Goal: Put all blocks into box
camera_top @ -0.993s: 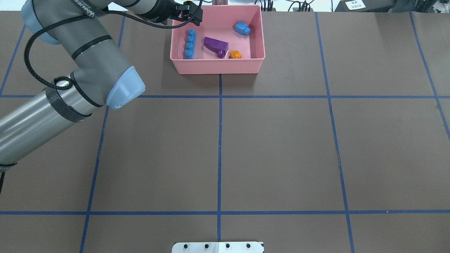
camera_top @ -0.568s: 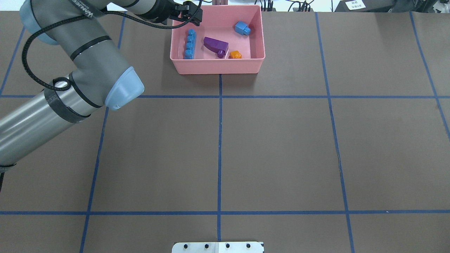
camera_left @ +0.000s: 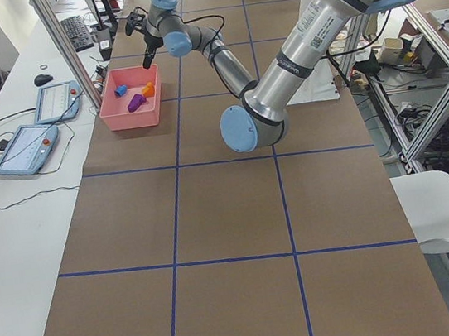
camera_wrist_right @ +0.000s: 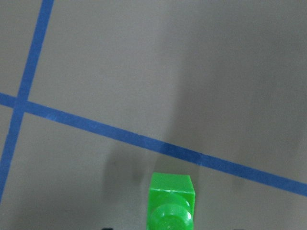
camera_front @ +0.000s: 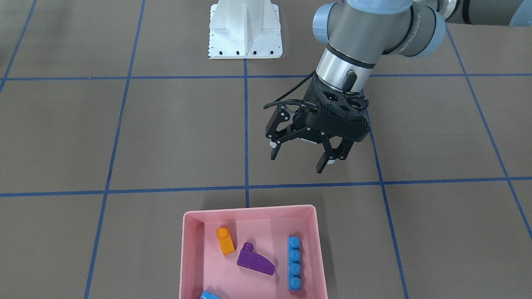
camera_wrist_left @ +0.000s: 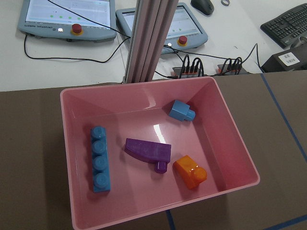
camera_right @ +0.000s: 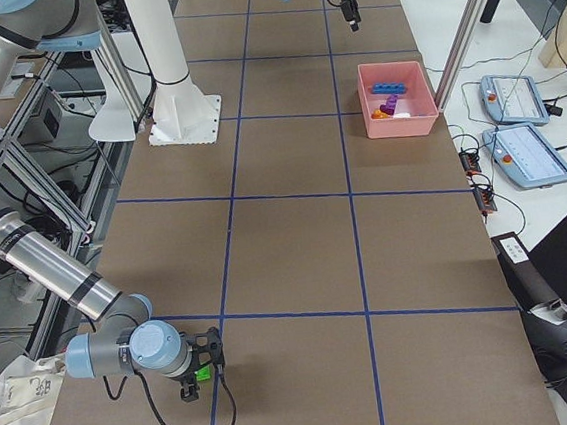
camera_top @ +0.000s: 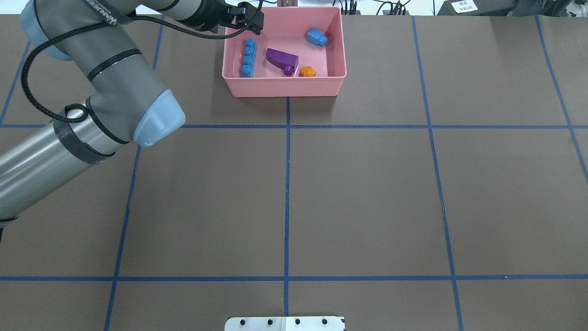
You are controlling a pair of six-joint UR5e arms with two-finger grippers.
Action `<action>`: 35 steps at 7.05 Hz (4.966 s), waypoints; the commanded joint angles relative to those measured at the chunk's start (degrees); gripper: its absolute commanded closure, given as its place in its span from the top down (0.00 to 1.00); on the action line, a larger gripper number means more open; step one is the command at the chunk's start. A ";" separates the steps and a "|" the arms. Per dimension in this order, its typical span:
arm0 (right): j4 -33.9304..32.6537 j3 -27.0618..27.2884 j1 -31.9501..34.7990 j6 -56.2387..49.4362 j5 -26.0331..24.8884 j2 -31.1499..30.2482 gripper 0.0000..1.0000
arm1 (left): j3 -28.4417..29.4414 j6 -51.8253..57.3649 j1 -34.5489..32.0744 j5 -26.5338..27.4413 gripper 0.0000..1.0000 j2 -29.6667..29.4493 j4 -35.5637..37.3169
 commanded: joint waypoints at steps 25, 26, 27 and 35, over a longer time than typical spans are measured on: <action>-52.99 5.11 -23.77 59.62 -11.16 80.66 0.00 | -20.23 74.13 -32.87 -18.35 1.00 44.42 29.27; -52.73 -2.96 -26.32 62.19 -14.31 87.85 0.00 | -16.36 74.25 -33.50 -18.43 1.00 44.44 29.27; -46.98 -11.48 -28.26 66.13 -16.60 92.80 0.00 | -15.63 74.25 -33.68 -18.61 1.00 44.44 28.66; -25.03 -34.68 -37.33 78.74 -30.95 100.32 1.00 | -14.92 73.46 -34.21 -18.96 1.00 44.53 28.65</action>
